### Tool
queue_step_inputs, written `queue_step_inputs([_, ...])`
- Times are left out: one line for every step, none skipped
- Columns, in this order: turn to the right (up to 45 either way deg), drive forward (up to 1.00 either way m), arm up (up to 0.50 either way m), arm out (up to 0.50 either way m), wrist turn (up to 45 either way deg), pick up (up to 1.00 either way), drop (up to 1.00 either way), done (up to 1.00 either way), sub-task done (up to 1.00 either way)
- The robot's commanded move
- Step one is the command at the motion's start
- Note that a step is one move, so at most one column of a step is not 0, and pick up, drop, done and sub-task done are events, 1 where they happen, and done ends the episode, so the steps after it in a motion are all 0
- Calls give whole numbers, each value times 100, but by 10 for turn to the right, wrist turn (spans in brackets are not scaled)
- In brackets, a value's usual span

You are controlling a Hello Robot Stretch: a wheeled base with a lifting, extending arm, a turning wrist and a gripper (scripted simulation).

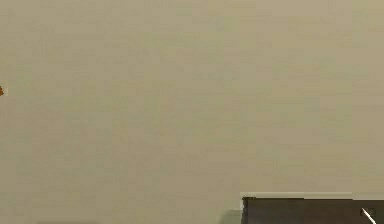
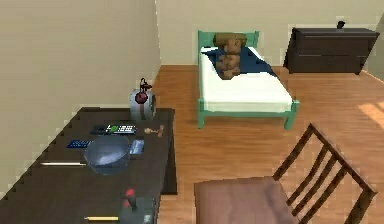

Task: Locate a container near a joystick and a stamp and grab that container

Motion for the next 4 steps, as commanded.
queue_step_inputs([-210,0,0,0,0,0,0,0,0])
queue_step_inputs([0,0,50,0,0,0,0,0,0])
queue_step_inputs([0,0,38,0,0,0,0,0,0])
queue_step_inputs([0,0,0,24,0,0,0,0,0])
